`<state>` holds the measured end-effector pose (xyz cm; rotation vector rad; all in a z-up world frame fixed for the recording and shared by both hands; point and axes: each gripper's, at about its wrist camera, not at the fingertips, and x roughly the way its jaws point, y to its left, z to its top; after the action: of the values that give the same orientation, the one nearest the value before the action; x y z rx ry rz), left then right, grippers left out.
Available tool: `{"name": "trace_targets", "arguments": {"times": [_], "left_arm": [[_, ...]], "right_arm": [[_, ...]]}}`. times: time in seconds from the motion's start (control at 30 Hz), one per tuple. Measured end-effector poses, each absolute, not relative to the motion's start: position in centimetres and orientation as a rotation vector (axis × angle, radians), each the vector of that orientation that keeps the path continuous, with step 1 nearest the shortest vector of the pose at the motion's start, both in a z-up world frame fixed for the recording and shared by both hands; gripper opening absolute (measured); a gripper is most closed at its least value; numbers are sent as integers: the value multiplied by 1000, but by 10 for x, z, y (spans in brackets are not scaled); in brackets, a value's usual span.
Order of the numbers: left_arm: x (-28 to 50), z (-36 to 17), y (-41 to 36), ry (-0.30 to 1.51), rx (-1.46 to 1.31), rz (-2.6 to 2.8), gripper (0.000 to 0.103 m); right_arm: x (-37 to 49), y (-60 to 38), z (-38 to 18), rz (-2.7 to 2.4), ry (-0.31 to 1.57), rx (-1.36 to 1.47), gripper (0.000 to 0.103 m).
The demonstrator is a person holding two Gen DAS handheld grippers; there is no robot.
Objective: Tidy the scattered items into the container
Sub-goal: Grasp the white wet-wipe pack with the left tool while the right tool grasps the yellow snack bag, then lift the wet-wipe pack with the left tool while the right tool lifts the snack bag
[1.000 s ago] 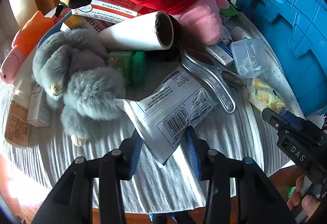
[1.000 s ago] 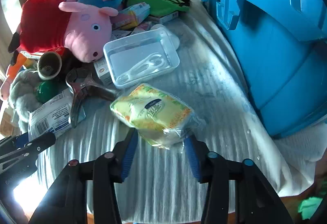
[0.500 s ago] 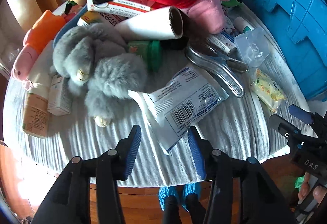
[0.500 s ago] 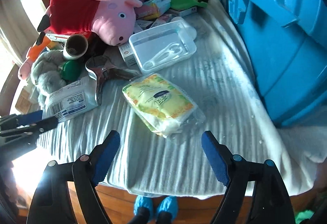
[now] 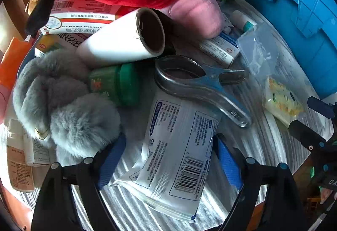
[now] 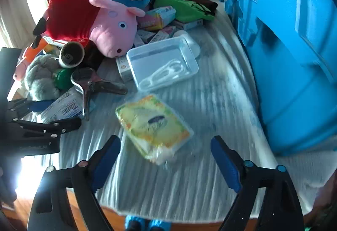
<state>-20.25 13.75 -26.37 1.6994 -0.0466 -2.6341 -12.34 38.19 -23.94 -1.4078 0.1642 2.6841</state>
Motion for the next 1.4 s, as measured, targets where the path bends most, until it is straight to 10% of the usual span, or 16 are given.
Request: {"name": "trace_targets", "arguments": {"times": [0.17, 0.3, 0.47, 0.6, 0.77, 1.4], "left_arm": [[-190, -264, 144, 13, 1640, -2622, 59], [-190, -267, 146, 24, 1606, -2631, 60], [-193, -270, 146, 34, 1607, -2632, 60], [-190, -271, 144, 54, 1615, -2631, 57], [-182, -265, 141, 90, 1613, -2623, 52], [-144, -192, 116, 153, 1419, -2693, 51]], "right_arm": [[-136, 388, -254, 2684, 219, -1428, 96], [-131, 373, -252, 2691, 130, -1455, 67], [-135, 374, -254, 2695, 176, -1478, 101], [-136, 375, -252, 2669, 238, -1460, 103], [-126, 371, -243, 2629, 157, -1448, 39], [-112, 337, -199, 2688, 227, -1437, 37]]}}
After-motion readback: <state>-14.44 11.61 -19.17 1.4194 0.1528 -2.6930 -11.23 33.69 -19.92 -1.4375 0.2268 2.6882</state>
